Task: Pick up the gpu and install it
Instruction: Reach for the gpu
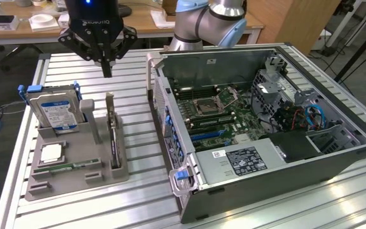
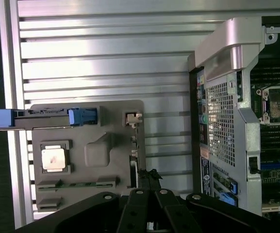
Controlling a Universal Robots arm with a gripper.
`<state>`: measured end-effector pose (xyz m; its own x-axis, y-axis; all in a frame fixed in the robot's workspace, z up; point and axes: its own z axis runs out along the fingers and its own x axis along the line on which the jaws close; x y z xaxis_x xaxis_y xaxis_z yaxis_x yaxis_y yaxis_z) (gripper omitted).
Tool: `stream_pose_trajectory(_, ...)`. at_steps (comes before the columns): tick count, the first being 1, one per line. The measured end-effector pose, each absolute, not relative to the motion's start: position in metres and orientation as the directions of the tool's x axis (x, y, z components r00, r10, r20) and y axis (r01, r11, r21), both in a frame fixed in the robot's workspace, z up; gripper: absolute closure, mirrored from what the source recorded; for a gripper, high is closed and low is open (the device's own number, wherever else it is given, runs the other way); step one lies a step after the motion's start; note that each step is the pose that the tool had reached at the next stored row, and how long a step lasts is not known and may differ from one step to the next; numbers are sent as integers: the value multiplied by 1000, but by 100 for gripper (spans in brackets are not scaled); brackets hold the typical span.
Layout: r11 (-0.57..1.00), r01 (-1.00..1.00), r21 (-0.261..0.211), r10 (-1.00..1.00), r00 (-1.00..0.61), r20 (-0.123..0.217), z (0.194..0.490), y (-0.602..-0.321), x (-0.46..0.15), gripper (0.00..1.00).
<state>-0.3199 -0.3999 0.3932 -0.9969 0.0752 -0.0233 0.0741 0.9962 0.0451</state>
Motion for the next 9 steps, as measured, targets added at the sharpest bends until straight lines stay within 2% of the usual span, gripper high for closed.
stream_pose_trajectory(9,996,74,45,75,-997,-23,393,-402,-331,89)
